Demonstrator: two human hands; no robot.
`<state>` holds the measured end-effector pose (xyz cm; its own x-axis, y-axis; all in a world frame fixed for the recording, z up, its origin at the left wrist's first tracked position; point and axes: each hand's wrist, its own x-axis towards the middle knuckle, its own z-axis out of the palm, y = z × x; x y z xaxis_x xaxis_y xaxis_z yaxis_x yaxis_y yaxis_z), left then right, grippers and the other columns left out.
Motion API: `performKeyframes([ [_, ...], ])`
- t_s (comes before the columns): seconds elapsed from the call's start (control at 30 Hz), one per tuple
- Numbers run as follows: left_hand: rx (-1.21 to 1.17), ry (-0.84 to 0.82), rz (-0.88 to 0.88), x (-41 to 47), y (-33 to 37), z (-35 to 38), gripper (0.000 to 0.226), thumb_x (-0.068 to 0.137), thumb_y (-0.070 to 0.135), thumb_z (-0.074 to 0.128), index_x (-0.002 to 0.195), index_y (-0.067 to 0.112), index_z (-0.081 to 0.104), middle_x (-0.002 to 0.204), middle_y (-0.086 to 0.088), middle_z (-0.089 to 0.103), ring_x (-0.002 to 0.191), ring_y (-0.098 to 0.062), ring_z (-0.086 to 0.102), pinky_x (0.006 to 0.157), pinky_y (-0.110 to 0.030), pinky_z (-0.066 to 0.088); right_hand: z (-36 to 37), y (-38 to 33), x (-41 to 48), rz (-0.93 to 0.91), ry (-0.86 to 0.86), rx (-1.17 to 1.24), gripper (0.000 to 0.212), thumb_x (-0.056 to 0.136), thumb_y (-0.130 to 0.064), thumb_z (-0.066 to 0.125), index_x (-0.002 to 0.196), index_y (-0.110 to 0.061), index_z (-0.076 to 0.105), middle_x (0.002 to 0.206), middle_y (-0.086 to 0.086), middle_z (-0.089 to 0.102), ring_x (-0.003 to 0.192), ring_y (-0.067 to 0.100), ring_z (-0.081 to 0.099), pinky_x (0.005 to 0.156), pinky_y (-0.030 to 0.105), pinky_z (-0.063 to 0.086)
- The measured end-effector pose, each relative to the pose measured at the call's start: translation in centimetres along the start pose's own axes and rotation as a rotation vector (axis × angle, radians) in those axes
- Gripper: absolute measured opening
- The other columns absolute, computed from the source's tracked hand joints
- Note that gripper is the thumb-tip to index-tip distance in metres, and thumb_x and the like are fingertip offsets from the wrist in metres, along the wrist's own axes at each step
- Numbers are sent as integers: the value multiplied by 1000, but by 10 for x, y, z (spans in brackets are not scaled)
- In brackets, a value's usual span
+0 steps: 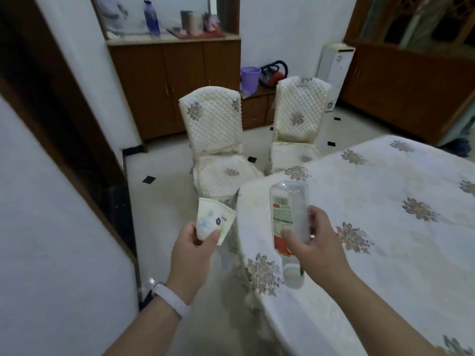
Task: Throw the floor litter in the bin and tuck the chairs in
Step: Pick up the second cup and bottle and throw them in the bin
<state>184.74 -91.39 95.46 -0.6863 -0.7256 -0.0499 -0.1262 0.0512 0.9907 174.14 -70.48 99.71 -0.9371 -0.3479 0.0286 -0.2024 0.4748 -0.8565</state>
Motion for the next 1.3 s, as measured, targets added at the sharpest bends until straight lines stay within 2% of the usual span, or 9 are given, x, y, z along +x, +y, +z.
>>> performKeyframes([
  [0.2, -6, 18, 34, 56, 7, -39, 15, 88, 22, 71, 101, 22, 63, 96, 7, 72, 87, -10, 68, 75, -31, 57, 55, -36, 36, -34, -41, 12, 50, 83, -33, 73, 117, -41, 37, 98, -26, 57, 83, -18, 57, 65, 16, 46],
  [0.37, -14, 67, 8, 100, 0, -64, 22, 88, 24, 71, 108, 21, 64, 98, 7, 72, 90, -10, 69, 79, -34, 58, 91, -46, 83, -33, -70, 20, 50, 83, -35, 73, 121, -36, 40, 102, -25, 57, 86, -16, 58, 61, 16, 49],
  [0.5, 20, 121, -13, 146, -5, -79, 19, 87, 24, 72, 105, 24, 64, 97, 8, 72, 88, -7, 69, 78, -34, 58, 133, -51, 137, -30, -108, 61, 57, 82, -38, 73, 128, -32, 40, 107, -23, 57, 93, -6, 59, 74, 23, 53],
  [0.6, 70, 156, -22, 188, -5, -90, 16, 88, 23, 71, 102, 24, 63, 97, 7, 72, 87, -6, 68, 77, -33, 58, 170, -57, 185, -42, -147, 115, 53, 81, -35, 74, 122, -35, 40, 102, -27, 55, 88, -10, 57, 71, 15, 48],
  [0.8, 184, 262, -39, 281, 16, -108, 15, 89, 22, 70, 97, 28, 60, 97, 10, 70, 85, -1, 67, 68, -22, 54, 235, -83, 297, -33, -272, 225, 51, 81, -35, 75, 120, -35, 42, 103, -23, 59, 93, 0, 62, 85, 37, 57],
  [0.97, 225, 334, -28, 356, 31, -110, 17, 89, 21, 70, 102, 26, 60, 99, 12, 69, 86, 2, 66, 61, -14, 51, 267, -106, 381, -88, -335, 256, 56, 83, -34, 74, 128, -31, 41, 105, -24, 56, 95, -4, 59, 81, 27, 54],
  [1.07, 199, 326, -58, 384, 30, -108, 17, 89, 19, 69, 101, 26, 60, 99, 13, 69, 85, 6, 66, 60, -11, 51, 284, -110, 414, -84, -344, 246, 58, 82, -35, 74, 131, -28, 43, 106, -23, 57, 94, -4, 60, 81, 28, 55],
  [1.17, 192, 324, -70, 423, 32, -114, 18, 90, 19, 68, 101, 29, 59, 101, 13, 70, 87, 3, 67, 63, -15, 52, 304, -118, 444, -93, -356, 207, 61, 82, -35, 75, 133, -26, 43, 112, -16, 59, 93, -2, 60, 80, 27, 54],
  [1.3, 132, 308, -61, 490, 28, -128, 18, 90, 19, 68, 103, 28, 60, 102, 8, 71, 90, -1, 68, 64, -17, 55, 336, -129, 489, -90, -361, 170, 57, 81, -34, 76, 128, -30, 44, 103, -23, 60, 87, -11, 60, 77, 23, 52],
])
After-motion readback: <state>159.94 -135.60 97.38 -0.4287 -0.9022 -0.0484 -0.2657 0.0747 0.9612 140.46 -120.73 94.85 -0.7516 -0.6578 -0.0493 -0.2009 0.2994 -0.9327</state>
